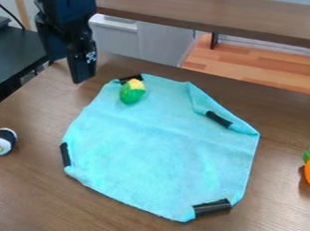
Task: Fold the cloth from the bottom right to the top left
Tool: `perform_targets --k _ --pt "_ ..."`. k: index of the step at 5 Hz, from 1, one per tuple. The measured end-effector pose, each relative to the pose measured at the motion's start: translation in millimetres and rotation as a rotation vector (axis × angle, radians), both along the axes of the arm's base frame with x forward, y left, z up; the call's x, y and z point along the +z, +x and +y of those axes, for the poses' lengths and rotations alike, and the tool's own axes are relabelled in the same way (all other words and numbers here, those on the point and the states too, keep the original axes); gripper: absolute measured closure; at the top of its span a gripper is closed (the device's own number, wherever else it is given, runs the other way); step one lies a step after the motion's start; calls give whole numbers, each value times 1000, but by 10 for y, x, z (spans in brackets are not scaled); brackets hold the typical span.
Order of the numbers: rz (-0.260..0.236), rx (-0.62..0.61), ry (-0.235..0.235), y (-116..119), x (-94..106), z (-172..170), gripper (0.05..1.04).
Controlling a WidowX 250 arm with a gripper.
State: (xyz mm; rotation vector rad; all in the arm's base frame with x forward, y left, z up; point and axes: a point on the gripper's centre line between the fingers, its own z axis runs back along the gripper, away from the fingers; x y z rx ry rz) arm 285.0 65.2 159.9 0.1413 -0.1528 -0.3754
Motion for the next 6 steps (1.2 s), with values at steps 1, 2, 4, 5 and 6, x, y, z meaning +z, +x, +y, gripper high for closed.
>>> perform_targets --k 1,2,4,5,6 --pt "22 8 -4 -4 -77 1 84" --pt "21 -45 40 -14 -275 -262 84" --pt "-25 -104 100 -1 -437 -609 84" --pt "-71 -173 140 5 -518 -859 84" --pt "-99 -239 155 -26 -591 -1047 84"
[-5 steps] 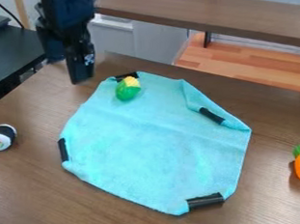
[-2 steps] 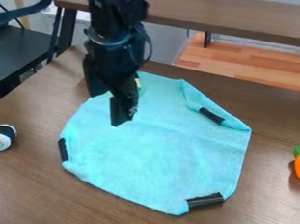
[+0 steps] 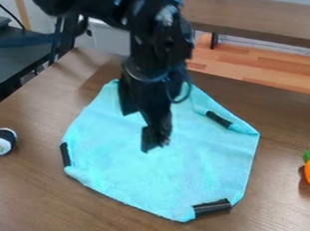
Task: Fold the cloth from the bottom right to the top left
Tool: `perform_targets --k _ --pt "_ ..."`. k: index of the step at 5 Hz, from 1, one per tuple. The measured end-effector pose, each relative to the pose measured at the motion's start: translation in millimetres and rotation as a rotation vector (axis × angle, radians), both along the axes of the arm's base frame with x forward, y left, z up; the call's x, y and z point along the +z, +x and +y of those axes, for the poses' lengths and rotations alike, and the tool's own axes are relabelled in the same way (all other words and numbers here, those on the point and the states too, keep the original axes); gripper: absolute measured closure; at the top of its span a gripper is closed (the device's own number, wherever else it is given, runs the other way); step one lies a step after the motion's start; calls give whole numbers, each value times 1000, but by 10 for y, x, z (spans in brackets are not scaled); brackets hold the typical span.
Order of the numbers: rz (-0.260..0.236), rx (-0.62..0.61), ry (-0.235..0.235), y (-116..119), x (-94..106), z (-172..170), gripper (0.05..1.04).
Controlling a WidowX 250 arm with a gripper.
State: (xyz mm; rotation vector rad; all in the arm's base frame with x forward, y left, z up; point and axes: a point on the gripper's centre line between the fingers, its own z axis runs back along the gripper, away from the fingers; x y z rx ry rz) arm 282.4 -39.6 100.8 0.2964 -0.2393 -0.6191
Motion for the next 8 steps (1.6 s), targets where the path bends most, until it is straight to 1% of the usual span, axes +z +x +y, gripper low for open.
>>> perform_targets --k 1,2,4,5,6,7,8 --pt "-25 -57 57 -25 -124 -188 84" --pt "-52 -78 92 -1 -211 -315 84" --pt "-51 -121 112 6 -532 -493 84" --pt "-42 -139 105 -17 -626 -587 84" --pt "-13 -129 56 -43 -656 -666 84" --pt "3 -120 2 -39 -658 -738 84" --pt "80 -86 -25 11 -799 -697 84"
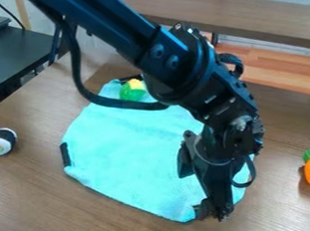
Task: Fold the cloth from the bottom right to the top left
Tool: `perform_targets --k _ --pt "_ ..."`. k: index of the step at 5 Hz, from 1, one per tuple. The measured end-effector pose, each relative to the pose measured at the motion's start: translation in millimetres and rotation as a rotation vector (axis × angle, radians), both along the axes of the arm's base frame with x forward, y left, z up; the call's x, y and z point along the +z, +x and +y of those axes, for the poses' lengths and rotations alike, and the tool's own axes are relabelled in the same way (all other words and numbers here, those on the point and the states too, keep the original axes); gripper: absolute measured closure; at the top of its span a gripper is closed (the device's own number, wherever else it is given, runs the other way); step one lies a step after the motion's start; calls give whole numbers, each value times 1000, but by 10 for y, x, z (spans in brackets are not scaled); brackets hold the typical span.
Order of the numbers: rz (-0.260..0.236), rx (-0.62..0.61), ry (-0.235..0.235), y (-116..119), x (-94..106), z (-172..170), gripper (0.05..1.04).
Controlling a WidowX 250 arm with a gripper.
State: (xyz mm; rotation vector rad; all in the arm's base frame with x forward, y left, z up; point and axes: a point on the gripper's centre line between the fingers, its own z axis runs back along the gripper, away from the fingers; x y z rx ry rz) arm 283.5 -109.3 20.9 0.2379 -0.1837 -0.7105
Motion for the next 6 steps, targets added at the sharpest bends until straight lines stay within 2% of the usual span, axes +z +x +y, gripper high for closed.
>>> perform_targets --k 1,2,3,4,5,6 --pt "25 -6 -2 32 -76 -42 84" --pt "69 0 -24 10 -167 -90 134" --pt "142 23 -52 22 -288 -119 405" --pt "168 59 -79 45 -311 -99 709" --pt "171 59 -81 47 -306 -101 907" --pt "218 61 -98 -24 -309 -130 1014"
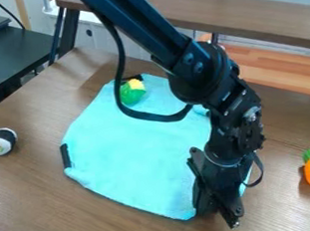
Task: Fold the cloth from the bottom right to the top left
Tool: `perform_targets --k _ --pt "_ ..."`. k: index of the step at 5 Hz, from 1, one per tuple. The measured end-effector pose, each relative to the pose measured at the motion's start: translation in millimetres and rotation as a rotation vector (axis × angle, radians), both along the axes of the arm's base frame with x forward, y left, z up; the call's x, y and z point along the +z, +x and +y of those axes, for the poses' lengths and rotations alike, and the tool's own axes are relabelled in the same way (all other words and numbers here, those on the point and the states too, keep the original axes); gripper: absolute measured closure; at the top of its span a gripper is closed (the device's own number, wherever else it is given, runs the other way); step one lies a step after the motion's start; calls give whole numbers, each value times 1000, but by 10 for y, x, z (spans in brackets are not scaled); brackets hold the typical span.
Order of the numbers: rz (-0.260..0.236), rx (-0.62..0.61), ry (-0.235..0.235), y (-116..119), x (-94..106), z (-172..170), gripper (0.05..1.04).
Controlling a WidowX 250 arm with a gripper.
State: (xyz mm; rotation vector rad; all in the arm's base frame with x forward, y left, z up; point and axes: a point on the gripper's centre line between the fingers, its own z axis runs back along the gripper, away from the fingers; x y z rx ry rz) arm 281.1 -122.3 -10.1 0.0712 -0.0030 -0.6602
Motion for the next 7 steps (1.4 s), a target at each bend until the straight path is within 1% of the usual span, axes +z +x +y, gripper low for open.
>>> perform_targets --k 1,2,3,4,5,6,7 --pt "72 -25 -19 -118 6 -32 1028" --pt "88 -36 -39 -172 66 -44 1030" --pt "125 -45 -43 -216 82 -8 1031" --pt "129 -18 -75 -183 249 117 1031" --pt "158 -6 -93 -139 347 271 1031" --pt "145 5 -128 -66 537 432 1031" --pt "151 39 -146 55 665 643 1031"
